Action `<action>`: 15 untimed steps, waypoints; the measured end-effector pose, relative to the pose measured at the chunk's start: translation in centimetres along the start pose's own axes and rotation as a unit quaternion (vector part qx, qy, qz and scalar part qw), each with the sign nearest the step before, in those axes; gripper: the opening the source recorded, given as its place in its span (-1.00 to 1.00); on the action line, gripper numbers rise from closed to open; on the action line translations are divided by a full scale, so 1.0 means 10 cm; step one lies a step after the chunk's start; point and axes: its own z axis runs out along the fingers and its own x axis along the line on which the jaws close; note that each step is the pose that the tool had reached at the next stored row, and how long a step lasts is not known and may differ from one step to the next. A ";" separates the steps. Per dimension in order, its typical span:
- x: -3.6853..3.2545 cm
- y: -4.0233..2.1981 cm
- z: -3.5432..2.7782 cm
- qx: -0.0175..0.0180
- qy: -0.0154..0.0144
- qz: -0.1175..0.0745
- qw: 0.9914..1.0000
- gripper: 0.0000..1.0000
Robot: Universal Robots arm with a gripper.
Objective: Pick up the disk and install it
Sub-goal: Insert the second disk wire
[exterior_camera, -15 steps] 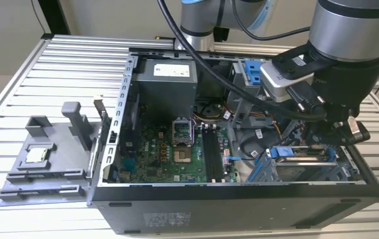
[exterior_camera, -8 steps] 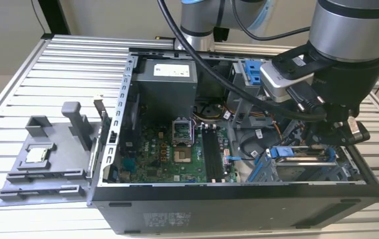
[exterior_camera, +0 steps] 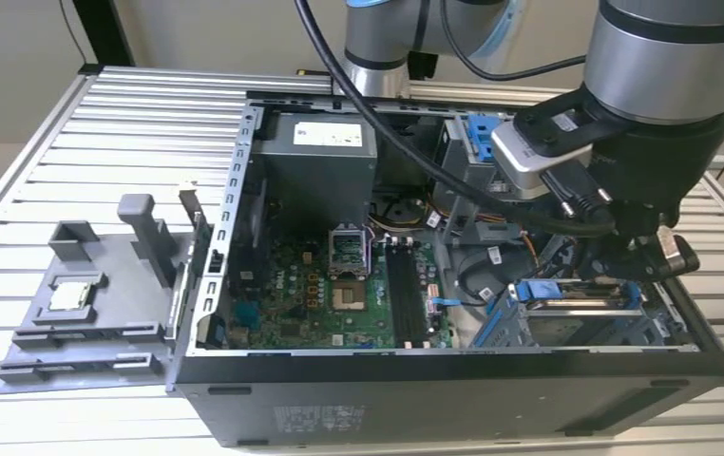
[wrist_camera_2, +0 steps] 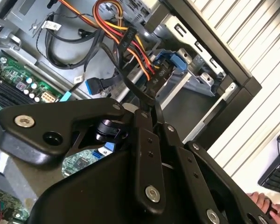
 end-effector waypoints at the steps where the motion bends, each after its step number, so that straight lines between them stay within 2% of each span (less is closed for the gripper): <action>1: 0.000 0.002 0.002 0.000 -0.001 0.000 1.000 -1.00; 4: 0.003 0.007 0.012 0.000 -0.003 0.002 1.000 -1.00; 15: 0.005 0.011 0.022 -0.001 -0.003 0.002 1.000 -1.00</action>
